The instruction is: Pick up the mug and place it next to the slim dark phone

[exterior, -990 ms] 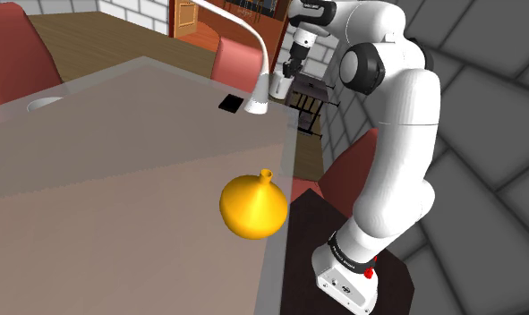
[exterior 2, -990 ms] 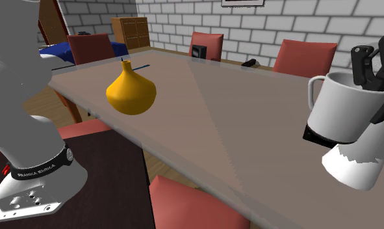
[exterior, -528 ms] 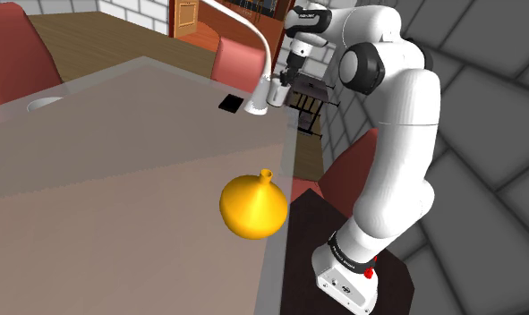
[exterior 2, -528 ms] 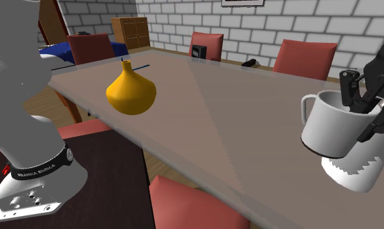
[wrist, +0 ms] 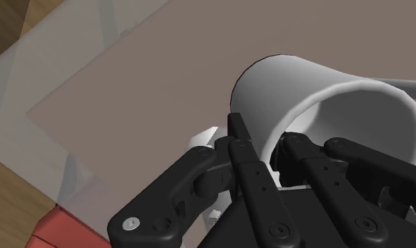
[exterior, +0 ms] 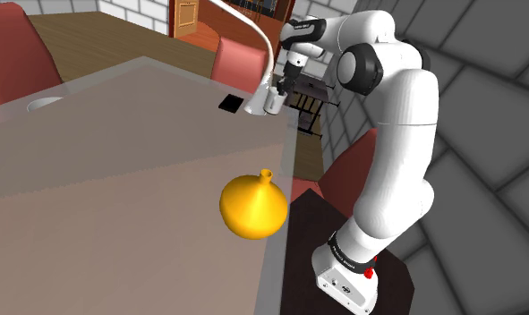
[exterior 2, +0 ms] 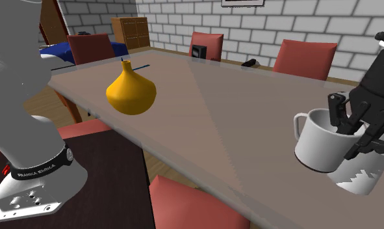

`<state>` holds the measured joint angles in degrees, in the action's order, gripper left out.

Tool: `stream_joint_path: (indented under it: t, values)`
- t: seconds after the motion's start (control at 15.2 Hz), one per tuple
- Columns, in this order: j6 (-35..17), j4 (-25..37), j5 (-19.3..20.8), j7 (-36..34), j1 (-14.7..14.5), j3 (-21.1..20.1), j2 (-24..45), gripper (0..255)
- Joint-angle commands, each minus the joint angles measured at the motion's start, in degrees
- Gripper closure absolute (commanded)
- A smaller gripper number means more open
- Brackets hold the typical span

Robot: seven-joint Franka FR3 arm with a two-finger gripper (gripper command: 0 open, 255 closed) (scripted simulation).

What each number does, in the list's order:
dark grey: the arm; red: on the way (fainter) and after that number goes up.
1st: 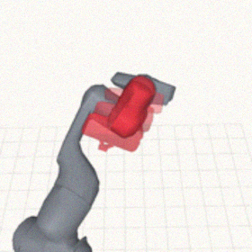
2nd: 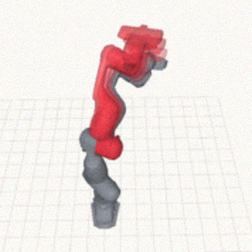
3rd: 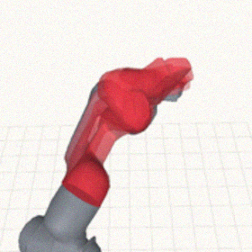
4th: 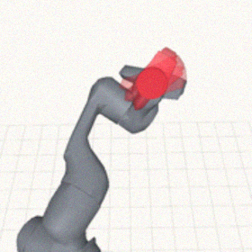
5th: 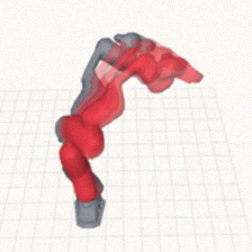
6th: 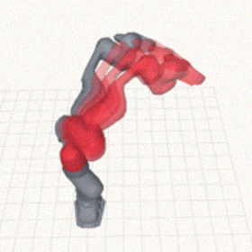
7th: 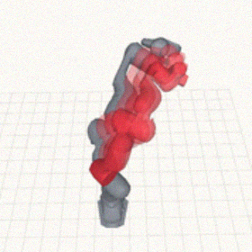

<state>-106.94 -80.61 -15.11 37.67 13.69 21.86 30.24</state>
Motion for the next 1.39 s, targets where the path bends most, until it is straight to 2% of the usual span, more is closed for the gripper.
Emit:
stream_joint_path:
  t: [0.0, 0.53, 1.06, 1.12, 1.32]
  values:
    - [-1.35, -0.95, -0.21, 0.23, -0.01, -0.10, 0.38, 255]
    - [-6.37, -4.37, -1.11, 1.09, -0.06, -0.58, 2.14, 255]
    - [-6.37, -4.37, -1.12, 1.09, -0.06, -0.57, 2.14, 255]
    - [-6.36, -4.37, -1.12, 1.09, -0.06, -0.57, 2.14, 0]
    - [-6.36, -4.37, -1.12, 1.09, -0.06, -0.57, 2.14, 0]
